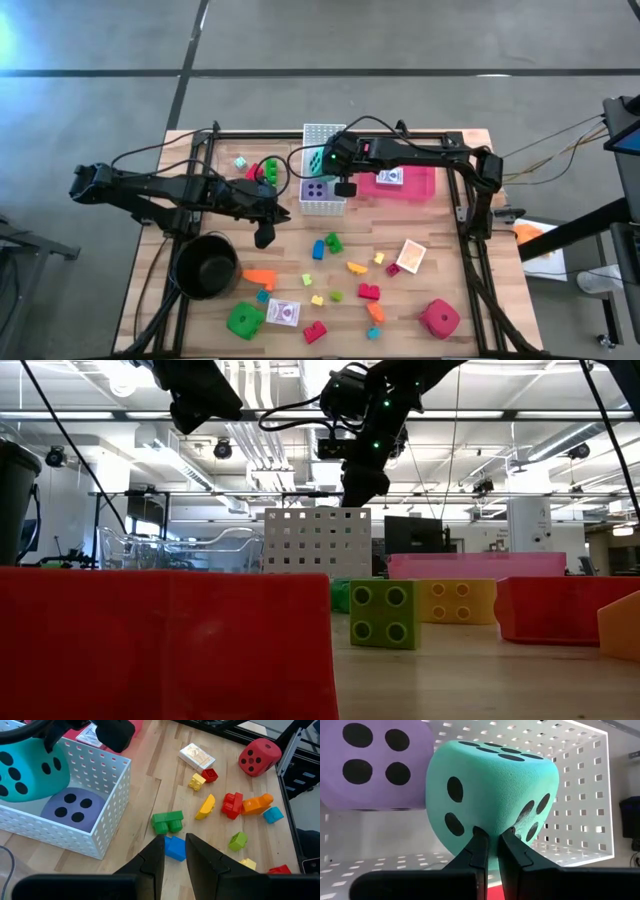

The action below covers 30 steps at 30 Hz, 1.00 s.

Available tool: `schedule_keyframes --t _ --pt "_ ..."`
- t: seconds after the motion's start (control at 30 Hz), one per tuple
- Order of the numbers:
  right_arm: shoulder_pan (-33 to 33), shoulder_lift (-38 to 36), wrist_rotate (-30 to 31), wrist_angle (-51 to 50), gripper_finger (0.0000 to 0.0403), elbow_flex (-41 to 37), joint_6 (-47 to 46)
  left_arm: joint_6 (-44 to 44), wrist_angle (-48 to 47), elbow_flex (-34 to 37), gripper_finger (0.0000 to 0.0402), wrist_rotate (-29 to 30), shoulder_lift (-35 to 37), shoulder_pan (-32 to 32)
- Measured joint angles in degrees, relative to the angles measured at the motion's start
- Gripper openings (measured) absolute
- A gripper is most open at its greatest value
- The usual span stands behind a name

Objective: Pick & Place Toys
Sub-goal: Put the blue dice into the white bin

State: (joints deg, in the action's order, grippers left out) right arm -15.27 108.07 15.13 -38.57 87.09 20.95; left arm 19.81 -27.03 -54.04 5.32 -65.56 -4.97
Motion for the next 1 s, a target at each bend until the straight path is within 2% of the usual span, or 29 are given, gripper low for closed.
schedule_keyframes --t 0.37,0.47,0.77,1.0 --pt "0.00 0.02 -0.11 0.00 0.0013 -0.04 0.01 0.00 0.00 0.00 0.0081 0.00 0.00 0.00" --pt "0.02 0.04 -0.11 -0.03 0.0024 -0.05 0.01 0.00 0.00 0.00 0.0081 -0.01 0.00 0.00" --pt "0.07 0.22 -0.73 -0.28 0.0166 -0.22 -1.73 0.00 0.00 0.00 0.0081 0.00 0.00 0.00" --pt "0.15 0.22 -0.91 -0.15 0.0233 -0.22 -2.46 0.00 0.00 0.00 0.0081 0.00 0.00 0.00"
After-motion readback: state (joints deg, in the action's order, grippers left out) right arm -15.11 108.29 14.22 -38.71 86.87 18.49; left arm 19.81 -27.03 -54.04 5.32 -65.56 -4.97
